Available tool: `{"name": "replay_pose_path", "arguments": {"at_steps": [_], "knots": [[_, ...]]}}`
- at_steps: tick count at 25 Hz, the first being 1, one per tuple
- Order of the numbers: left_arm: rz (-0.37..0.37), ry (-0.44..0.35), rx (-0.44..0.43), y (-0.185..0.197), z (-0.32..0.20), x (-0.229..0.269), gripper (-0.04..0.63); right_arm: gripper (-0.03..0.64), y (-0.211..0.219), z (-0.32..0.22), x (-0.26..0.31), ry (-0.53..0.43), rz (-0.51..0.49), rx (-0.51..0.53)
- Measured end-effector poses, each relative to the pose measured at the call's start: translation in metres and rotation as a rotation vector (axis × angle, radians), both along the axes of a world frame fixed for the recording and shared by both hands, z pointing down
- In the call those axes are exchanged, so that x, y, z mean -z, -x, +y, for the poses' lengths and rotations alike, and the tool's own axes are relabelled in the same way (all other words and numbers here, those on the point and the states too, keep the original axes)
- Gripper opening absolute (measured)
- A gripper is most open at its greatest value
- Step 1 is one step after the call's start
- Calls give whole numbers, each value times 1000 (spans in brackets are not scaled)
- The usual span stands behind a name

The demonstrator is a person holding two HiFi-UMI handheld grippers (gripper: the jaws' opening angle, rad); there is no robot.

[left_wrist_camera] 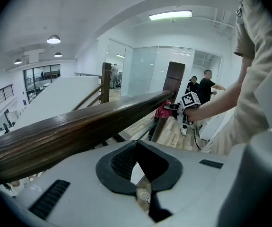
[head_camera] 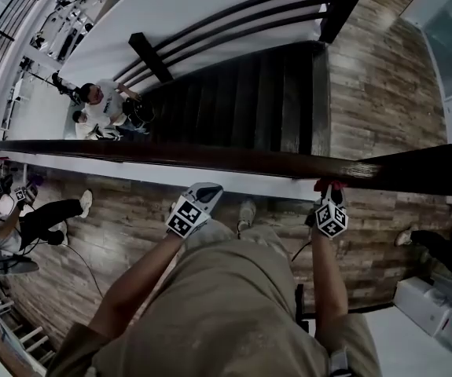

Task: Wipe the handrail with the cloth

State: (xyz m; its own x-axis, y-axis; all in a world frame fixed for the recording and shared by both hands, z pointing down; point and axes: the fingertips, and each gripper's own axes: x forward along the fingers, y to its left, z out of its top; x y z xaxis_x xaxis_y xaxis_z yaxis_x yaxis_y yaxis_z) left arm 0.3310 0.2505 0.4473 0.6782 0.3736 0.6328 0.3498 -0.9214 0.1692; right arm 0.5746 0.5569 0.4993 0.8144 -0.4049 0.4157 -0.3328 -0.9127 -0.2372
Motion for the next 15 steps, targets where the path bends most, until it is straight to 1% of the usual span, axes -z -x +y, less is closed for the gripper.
{"name": "replay_pose_path", "arguments": {"at_steps": [5, 10, 15], "knots": [[53, -5, -82, -26, 31, 15, 17, 95, -4, 0, -4, -44, -9, 18], [78, 4, -186, -58, 86, 19, 17, 95, -13, 13, -15, -53, -4, -3], [89, 10, -288, -78, 138, 17, 17, 95, -20, 26, -38, -68, -42, -46]]}}
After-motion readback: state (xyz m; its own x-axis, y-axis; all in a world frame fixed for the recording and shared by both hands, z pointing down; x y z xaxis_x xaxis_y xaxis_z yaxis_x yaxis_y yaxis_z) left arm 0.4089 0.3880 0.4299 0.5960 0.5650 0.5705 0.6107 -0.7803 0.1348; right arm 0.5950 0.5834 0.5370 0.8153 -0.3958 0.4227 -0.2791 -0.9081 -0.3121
